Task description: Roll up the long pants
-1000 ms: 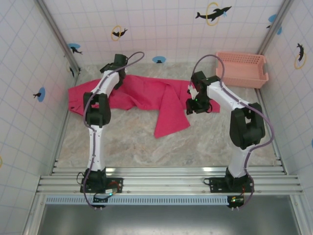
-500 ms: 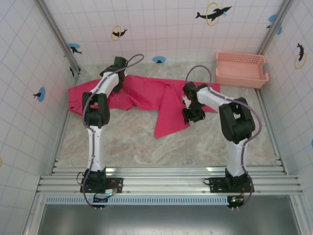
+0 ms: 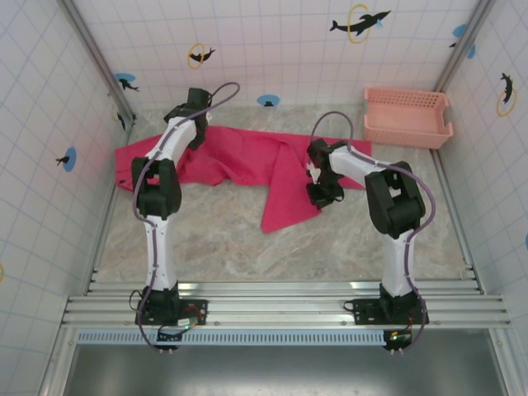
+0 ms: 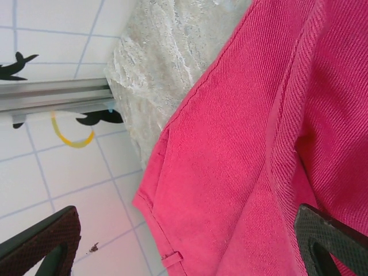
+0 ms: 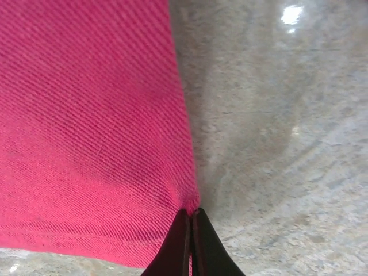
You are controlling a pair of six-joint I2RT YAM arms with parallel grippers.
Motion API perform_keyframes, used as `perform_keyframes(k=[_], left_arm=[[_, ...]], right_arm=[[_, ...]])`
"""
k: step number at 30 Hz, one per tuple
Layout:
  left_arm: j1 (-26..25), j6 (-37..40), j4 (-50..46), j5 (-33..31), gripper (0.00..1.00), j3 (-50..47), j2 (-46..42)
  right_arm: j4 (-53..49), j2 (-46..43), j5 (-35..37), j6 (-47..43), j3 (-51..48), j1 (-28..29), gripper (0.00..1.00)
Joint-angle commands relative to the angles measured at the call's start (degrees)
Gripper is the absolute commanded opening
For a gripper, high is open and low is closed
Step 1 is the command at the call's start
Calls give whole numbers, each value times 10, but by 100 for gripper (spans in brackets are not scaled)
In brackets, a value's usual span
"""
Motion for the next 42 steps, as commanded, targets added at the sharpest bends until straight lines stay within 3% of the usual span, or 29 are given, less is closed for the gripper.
perform_keyframes(k=[1, 10, 19, 22, 25, 31, 37, 42], left_arm=[[2, -11, -21, 0, 97, -17, -34], [2, 6, -13, -15, 97, -78, -77], [4, 34, -8, -11, 97, -138, -126], [6, 79, 11, -40, 98, -181, -141], [6, 84, 6, -56, 98, -219, -164], [13, 41, -75, -111, 97, -259, -179], [15, -30, -149, -91, 94, -282, -185], [14, -83, -196, -13, 95, -277, -230]], right_arm=[[-45, -40, 77, -12, 69, -44, 0], [-116, -5, 210, -63, 294, -127, 0], [-146, 225, 218, -55, 577, -184, 1], [-157, 284, 203, -36, 647, -186, 38], [-151, 291, 196, -21, 662, -185, 48], [-147, 248, 162, -21, 654, -199, 49], [-145, 202, 149, -36, 616, -203, 48], [-144, 186, 138, -40, 593, -203, 48]])
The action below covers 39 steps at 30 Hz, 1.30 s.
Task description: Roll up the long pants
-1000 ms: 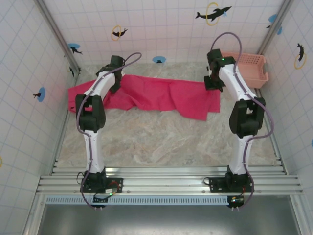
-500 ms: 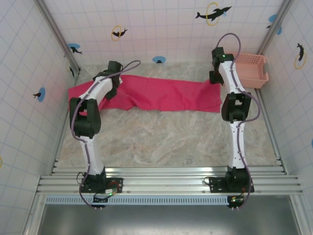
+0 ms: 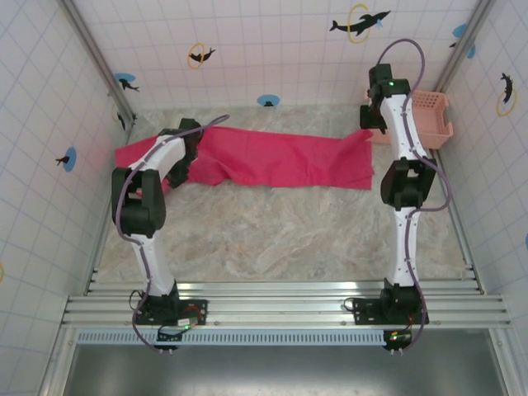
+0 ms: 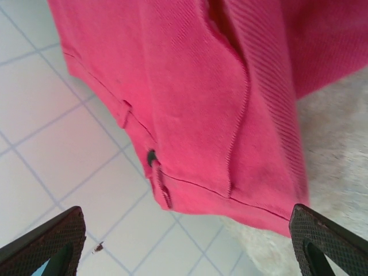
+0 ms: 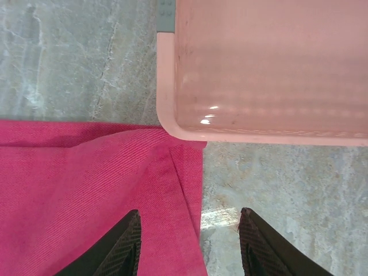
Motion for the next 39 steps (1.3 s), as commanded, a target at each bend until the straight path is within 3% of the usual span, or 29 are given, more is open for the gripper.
perform_keyframes(k=[1, 10, 14, 19, 22, 24, 28, 33, 39], left_arm=[[0, -54, -65, 56, 97, 4, -58], [1, -75, -30, 52, 92, -74, -16], [3, -90, -33, 37, 80, -50, 29], [14, -61, 11, -41, 76, -22, 65], [34, -71, -8, -42, 70, 33, 92], [41, -73, -20, -41, 54, 63, 100], [41, -74, -24, -40, 0, 92, 109], [41, -86, -91, -32, 0, 152, 121], [63, -83, -88, -51, 0, 239, 123]], right_arm=[[-2, -34, -16, -7, -24, 0, 48], [25, -60, -33, -9, -74, -4, 48], [30, -60, -39, -13, -74, -4, 48], [38, -59, -55, -15, -75, -4, 48], [38, -60, -62, -16, -79, -3, 48], [37, -65, -61, -21, -90, -2, 48], [37, -77, -59, -26, -118, -1, 47], [38, -82, -61, -33, -143, 0, 47], [39, -99, -71, -35, -172, 11, 47]])
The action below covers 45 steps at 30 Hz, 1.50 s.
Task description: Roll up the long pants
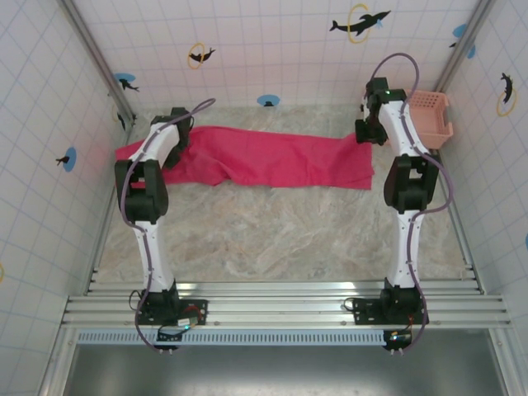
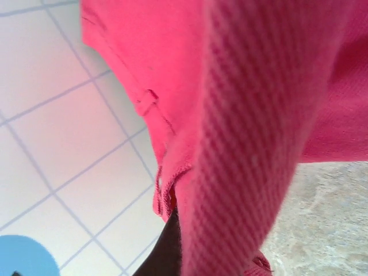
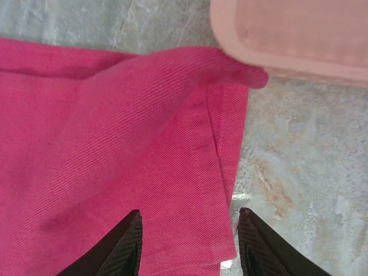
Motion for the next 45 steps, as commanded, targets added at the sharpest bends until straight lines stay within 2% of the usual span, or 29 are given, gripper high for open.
perform_keyframes(k=[1, 4, 9, 10, 11, 13, 14, 15, 16, 17, 20, 24, 31, 37, 40, 41, 42, 43, 44, 45], left_arm=[[24, -11, -20, -11, 0, 73, 15], [43, -10, -15, -20, 0, 133, 56], [80, -24, -7, 1, 0, 252, 149], [86, -22, 3, 9, 17, 267, 162], [91, -21, 12, 11, 28, 280, 177], [102, -18, 31, 12, 31, 304, 203], [108, -19, 37, 15, 47, 320, 217], [113, -22, 44, 17, 68, 334, 226], [117, -22, 53, 25, 85, 346, 235], [119, -17, 66, 38, 96, 352, 238], [121, -1, 99, 74, 97, 355, 233], [122, -13, 102, 92, 97, 358, 214], [105, -49, 68, 156, 98, 291, 159], [75, -46, 67, 177, 98, 212, 120], [70, -57, 54, 189, 97, 189, 115], [68, -60, 48, 188, 98, 186, 115], [67, -60, 44, 187, 98, 182, 116], [66, -59, 38, 184, 98, 176, 116], [66, -58, 35, 180, 98, 169, 115], [66, -58, 32, 174, 97, 164, 115]], right_arm=[[-4, -53, -6, -10, -16, 12, 47], [-27, -63, 10, -23, -34, 19, 47], [-31, -101, -1, -35, -100, 14, 47], [-31, -107, -4, -32, -111, 12, 47], [-30, -112, -6, -28, -120, 10, 48], [-24, -122, -17, -20, -135, 4, 49], [-23, -125, -22, -12, -139, -1, 52], [-21, -129, -29, -8, -143, -6, 55], [-17, -133, -37, -2, -148, -11, 59], [-20, -135, -38, 6, -149, -17, 62], [-36, -135, -50, 21, -163, -30, 64], [-29, -149, -63, 42, -230, -37, 64], [91, -178, -122, 123, -384, -55, 65], [170, -157, -152, 178, -416, -55, 63], [170, -140, -145, 192, -405, -51, 57], [171, -139, -130, 196, -405, -49, 52], [179, -140, -128, 199, -408, -50, 44], [184, -140, -126, 205, -410, -51, 28], [183, -140, -120, 210, -410, -52, 17], [185, -140, -118, 212, -410, -52, 13]])
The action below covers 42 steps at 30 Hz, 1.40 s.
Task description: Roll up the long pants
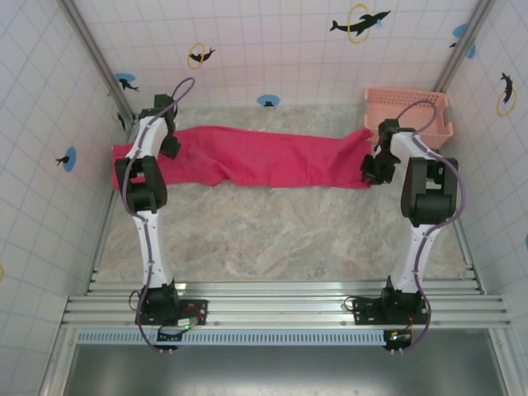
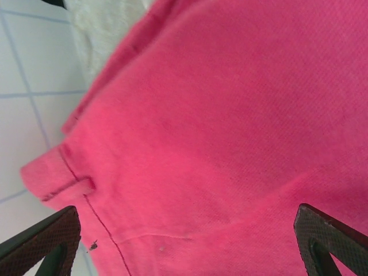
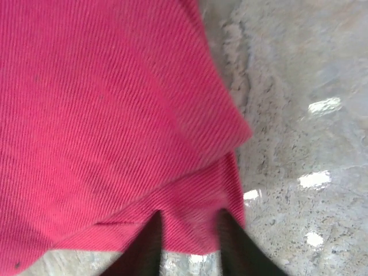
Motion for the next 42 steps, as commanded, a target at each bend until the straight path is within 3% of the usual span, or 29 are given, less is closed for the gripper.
perform_keyframes(k=[1, 6, 14, 28, 29, 31, 33, 37, 42], left_arm=[[7, -11, -35, -10, 97, -21, -21], [7, -14, -50, -19, 98, -39, -15], [7, -25, -80, -36, 97, -40, 9], [22, 1, -84, -64, 97, -51, 3], [21, 0, -85, -65, 97, -50, 3], [22, -4, -95, -60, 98, -48, -1], [21, -6, -103, -58, 97, -47, -5], [22, 0, -104, -58, 98, -57, -20], [20, 2, -106, -53, 97, -60, -26]], right_arm=[[17, 6, 16, 21, 3, 1, 12], [-3, 11, 24, 13, 6, 1, 0], [-95, 9, 125, -27, 58, -22, 0], [-305, 125, 238, -217, 297, -85, 0], [-310, 132, 243, -221, 301, -86, 7], [-311, 139, 238, -218, 295, -90, 42], [-286, 123, 191, -205, 264, -97, 55], [-213, 66, 122, -160, 197, -105, 60], [-198, 83, 75, -137, 230, -103, 57]])
